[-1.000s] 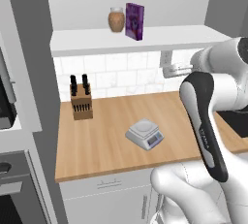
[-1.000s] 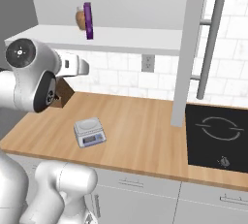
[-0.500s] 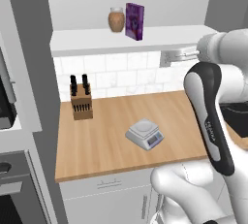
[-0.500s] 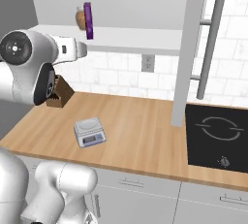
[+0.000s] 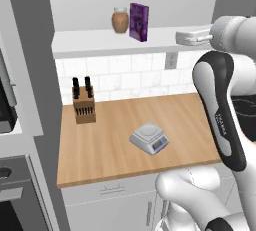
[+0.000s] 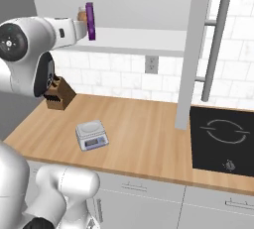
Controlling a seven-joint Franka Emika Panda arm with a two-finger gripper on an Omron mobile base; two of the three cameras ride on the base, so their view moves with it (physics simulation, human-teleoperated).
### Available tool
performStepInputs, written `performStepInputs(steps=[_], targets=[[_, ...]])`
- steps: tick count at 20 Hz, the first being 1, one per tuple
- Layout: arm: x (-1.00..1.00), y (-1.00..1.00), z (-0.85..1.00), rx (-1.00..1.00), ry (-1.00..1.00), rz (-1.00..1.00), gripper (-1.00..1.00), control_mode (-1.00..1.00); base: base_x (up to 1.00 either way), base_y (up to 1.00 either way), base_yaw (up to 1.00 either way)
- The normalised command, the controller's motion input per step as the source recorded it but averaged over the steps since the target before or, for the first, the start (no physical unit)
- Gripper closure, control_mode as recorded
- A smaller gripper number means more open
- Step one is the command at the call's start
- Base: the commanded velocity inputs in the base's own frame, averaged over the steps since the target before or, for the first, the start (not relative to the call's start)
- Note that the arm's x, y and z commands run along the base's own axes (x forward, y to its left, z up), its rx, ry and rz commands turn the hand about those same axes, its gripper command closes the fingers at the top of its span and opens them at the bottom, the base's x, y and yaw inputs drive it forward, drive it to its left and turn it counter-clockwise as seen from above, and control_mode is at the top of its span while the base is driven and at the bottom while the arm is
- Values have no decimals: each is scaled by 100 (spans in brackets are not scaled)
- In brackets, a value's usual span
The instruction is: Pick the cereal and place it on the digital scale for weighing, and close the cabinet.
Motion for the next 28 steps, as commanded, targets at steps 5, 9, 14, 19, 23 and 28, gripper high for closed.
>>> performStepInputs(steps=[5,9,14,19,23,28], targets=[[6,0,23,0,-5,0,-100,-100,0,0,0],[23,0,14,0,-2,0,-100,-100,0,0,0],[39,0,4,3,0,0,-100,-100,0,0,0],[61,6,0,6,0,0,-100,-100,0,0,0],[69,0,-1,5,-1,3,-100,-100,0,0,0],[60,0,-5,0,-3,2,-100,-100,0,0,0]])
